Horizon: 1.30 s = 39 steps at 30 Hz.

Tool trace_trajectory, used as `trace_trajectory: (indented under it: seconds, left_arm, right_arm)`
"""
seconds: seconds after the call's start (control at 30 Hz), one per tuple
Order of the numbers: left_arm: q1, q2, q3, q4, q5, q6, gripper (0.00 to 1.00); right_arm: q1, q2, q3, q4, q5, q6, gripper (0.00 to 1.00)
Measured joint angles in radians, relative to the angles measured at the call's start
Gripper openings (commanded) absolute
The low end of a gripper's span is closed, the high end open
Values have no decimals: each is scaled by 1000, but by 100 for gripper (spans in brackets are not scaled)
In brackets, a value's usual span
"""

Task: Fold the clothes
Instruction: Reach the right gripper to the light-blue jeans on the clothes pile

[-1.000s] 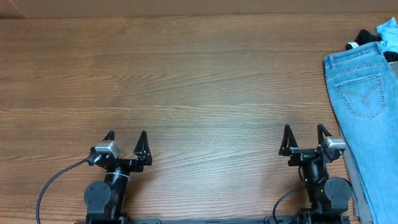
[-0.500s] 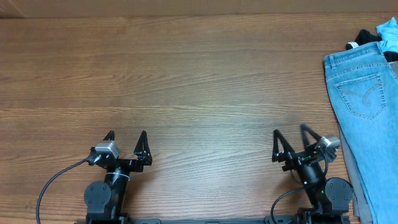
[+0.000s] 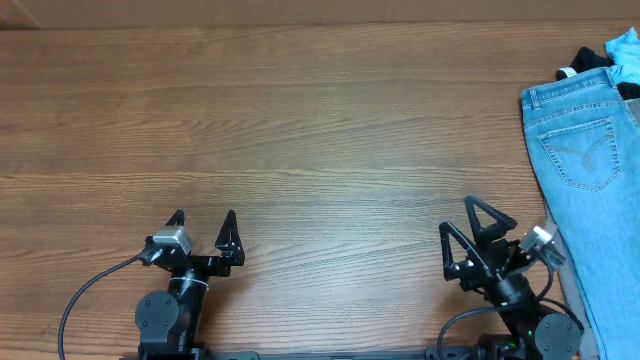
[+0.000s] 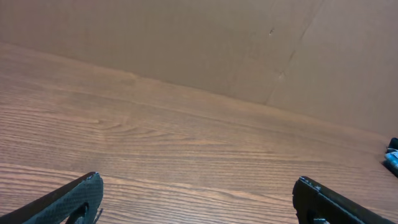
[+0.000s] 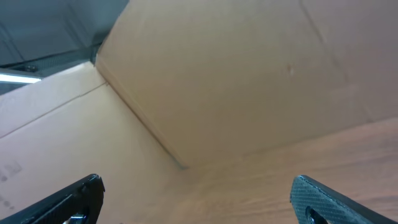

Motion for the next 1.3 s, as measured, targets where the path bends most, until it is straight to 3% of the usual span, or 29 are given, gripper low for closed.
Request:
trace_trajectory:
  seconds: [0.17,0.33,0.5,0.8,0.93,1.3]
  left_arm:
    - [0,0,0,0,0,0,100]
    - [0,0,0,0,0,0,100]
    - [0,-1,0,0,0,0,100]
    - [0,-2,0,-1,0,0,100]
    - [0,-2,0,0,0,0,100]
    - [0,-2,0,0,0,0,100]
  right_arm:
    - [0,113,190,-114,53,-106,100]
    - [0,381,466,-271,141,-267,100]
    - [-1,724,727,-440,277,-418,100]
    - [-19,1485,1327,-940,417,-590,100]
    - [-25,1634,1422,-972,461,-619,100]
    - [-27,1844,1447,-901,765,-787,100]
